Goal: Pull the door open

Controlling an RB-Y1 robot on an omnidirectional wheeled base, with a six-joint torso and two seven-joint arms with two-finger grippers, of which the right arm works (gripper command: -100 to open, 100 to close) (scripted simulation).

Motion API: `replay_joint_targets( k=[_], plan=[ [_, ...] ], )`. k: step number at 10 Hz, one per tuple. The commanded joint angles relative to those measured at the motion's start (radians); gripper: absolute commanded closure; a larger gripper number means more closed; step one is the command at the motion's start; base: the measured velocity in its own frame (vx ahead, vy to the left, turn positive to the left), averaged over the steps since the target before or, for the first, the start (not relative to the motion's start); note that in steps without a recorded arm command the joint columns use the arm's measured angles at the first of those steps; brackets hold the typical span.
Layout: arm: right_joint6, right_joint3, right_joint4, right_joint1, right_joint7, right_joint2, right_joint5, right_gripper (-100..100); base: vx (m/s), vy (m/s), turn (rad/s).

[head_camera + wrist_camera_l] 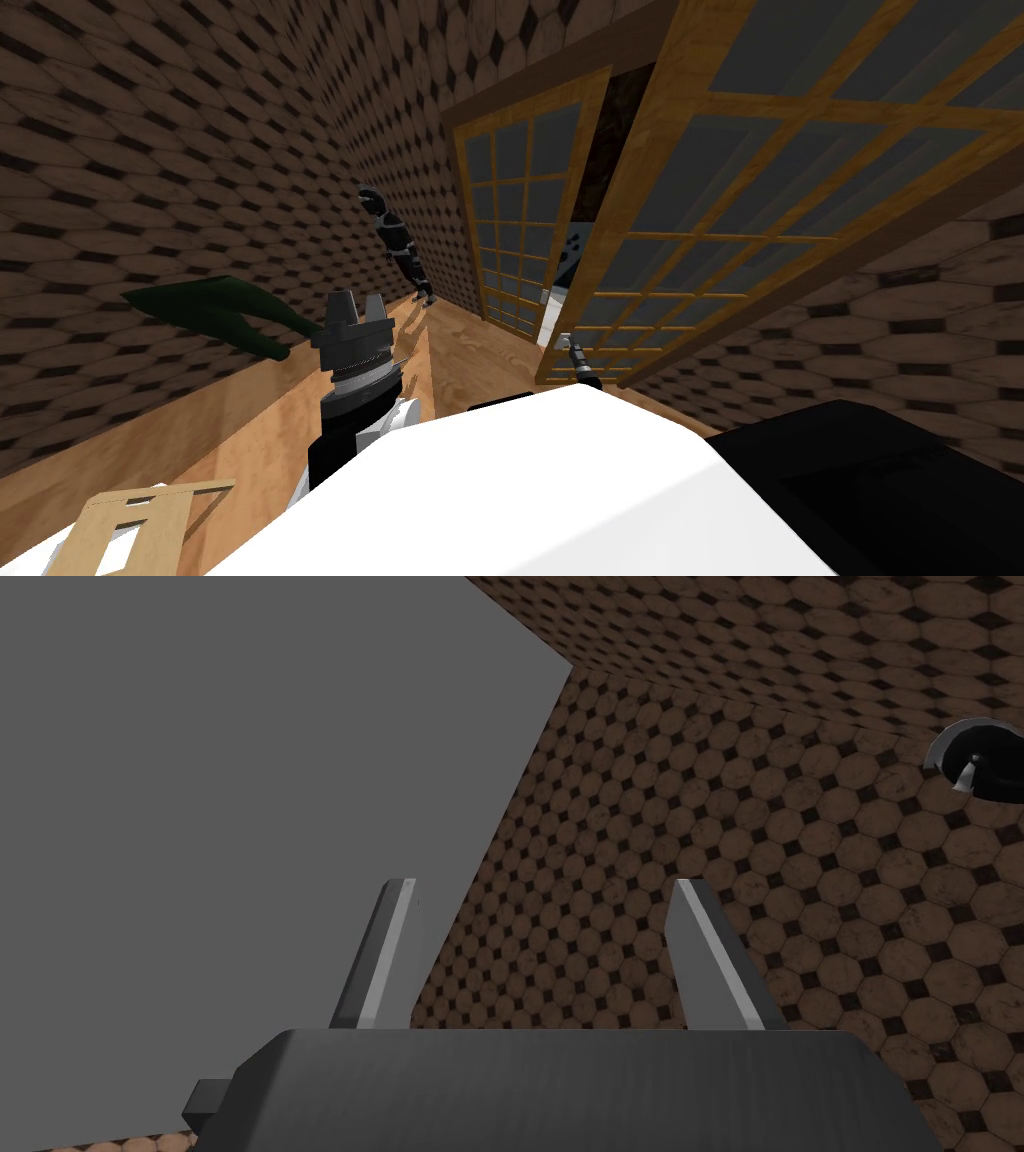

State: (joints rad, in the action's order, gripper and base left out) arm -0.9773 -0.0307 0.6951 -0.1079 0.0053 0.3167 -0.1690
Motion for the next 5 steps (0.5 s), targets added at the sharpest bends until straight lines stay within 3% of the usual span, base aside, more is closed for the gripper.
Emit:
replay_joint_targets(
  k=[1, 5],
  plan=[
    [0.000, 0.007, -0.002, 0.004, -0.040, -0.004, -0.006, 100, -0.041, -0.023, 0.032],
    [0.008, 0.021, -0.005, 0.015, -0.146, -0.005, -0.044, 100, -0.038, -0.015, 0.057]
  ],
)
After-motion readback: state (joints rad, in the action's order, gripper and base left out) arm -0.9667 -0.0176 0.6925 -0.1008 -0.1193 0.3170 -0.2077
